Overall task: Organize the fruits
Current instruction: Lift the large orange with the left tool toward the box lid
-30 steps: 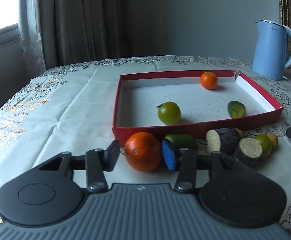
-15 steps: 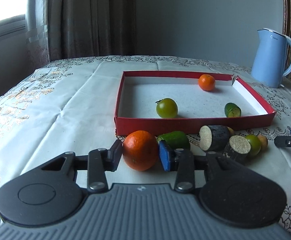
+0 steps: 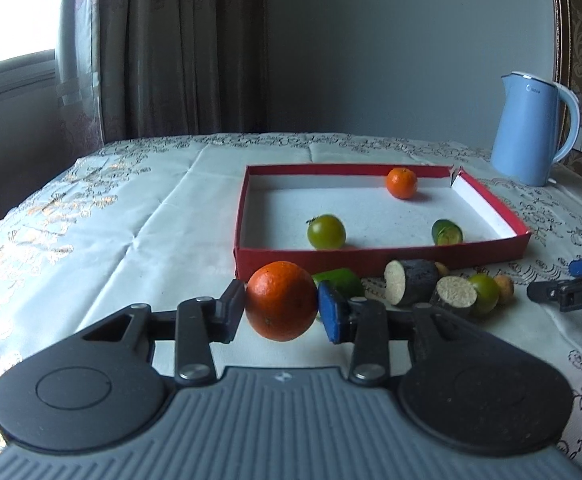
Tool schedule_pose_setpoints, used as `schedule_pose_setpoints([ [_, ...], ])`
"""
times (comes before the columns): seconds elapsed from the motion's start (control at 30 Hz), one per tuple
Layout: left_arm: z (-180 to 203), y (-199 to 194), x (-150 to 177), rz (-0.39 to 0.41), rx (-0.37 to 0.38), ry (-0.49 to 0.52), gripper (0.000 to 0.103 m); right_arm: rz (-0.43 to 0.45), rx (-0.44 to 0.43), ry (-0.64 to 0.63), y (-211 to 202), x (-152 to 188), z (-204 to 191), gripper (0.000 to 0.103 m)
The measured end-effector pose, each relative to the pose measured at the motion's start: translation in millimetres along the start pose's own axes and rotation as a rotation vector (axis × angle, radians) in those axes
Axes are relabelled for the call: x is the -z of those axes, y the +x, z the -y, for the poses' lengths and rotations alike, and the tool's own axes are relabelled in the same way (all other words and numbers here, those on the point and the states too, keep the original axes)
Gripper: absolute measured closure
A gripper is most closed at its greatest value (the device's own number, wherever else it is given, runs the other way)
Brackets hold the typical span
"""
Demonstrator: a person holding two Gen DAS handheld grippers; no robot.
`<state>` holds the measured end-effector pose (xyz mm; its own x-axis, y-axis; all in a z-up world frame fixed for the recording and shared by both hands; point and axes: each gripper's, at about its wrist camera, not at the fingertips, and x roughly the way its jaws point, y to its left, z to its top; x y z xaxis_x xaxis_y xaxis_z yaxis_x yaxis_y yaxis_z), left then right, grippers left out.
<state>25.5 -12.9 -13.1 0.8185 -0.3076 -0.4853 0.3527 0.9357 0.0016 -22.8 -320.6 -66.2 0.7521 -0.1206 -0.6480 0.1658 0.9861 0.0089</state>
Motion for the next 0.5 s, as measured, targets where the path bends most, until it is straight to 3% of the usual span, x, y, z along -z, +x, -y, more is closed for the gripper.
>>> schedule_pose_setpoints([
  [0.23,6.5,5.9,-37.9,0.068,-0.019,0.027,0.067,0.0,0.0,0.0,-0.2,0.0,-0.1,0.0],
  [0.5,8.4,50.5,-69.1,0.039,-0.051,0.03,0.067,0.001,0.0,0.0,-0.4,0.1,-0.7,0.0],
])
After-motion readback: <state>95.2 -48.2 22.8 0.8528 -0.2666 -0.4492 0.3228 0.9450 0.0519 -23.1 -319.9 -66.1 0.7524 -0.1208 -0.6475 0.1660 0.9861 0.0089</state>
